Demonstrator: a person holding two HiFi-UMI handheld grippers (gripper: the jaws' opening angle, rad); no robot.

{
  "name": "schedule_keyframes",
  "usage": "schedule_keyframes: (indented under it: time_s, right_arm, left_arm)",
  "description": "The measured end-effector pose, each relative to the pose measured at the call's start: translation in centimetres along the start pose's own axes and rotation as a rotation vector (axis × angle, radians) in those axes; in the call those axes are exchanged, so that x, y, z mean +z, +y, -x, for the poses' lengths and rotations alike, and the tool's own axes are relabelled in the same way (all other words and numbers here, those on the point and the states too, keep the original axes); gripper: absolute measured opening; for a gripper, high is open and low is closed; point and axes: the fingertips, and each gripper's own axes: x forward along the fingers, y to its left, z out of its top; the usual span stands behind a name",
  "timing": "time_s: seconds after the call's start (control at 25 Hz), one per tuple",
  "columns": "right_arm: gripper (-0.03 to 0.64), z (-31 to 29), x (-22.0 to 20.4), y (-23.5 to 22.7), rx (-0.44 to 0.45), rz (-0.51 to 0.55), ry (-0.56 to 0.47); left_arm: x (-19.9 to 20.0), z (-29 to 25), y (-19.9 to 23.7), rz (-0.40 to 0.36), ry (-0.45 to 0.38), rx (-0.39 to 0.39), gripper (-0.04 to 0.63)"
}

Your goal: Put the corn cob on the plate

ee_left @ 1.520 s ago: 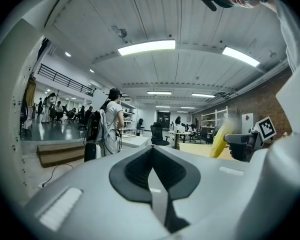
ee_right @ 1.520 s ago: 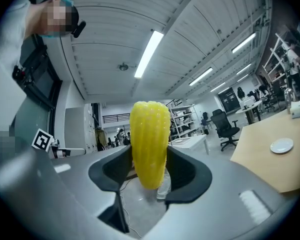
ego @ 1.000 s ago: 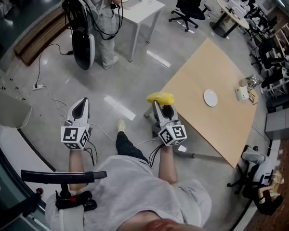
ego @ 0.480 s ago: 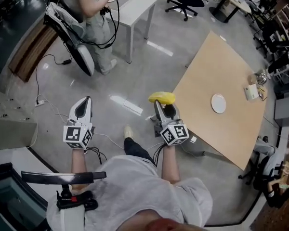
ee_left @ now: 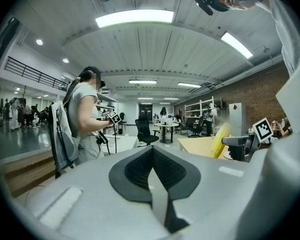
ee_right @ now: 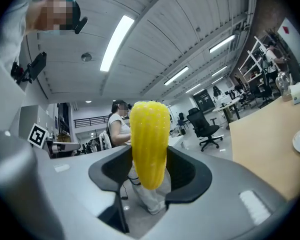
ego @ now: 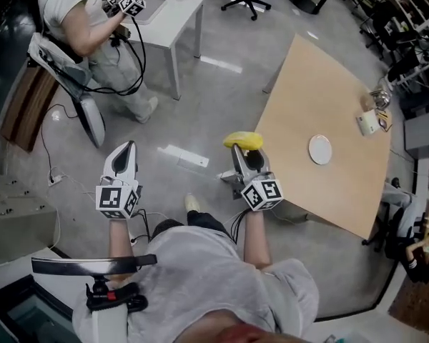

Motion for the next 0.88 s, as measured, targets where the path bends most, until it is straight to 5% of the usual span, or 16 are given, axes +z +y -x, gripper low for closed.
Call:
schedule_keyframes:
  time_s: [0.32,0.88]
  right_arm:
    - [0.219,-0.5,1.8,-3.2,-0.096,0.012,-0.038]
    - [0.219,2.0,4.9,-10.1,-0.368,0.017,-0.129]
  left_arm:
    - [1.5,-5.9,-0.9,-0.018,-0.018,-0.104,0.02]
    - [5.1,-18.7,-7.4,-0.059,-0.053,-0.414,0.02]
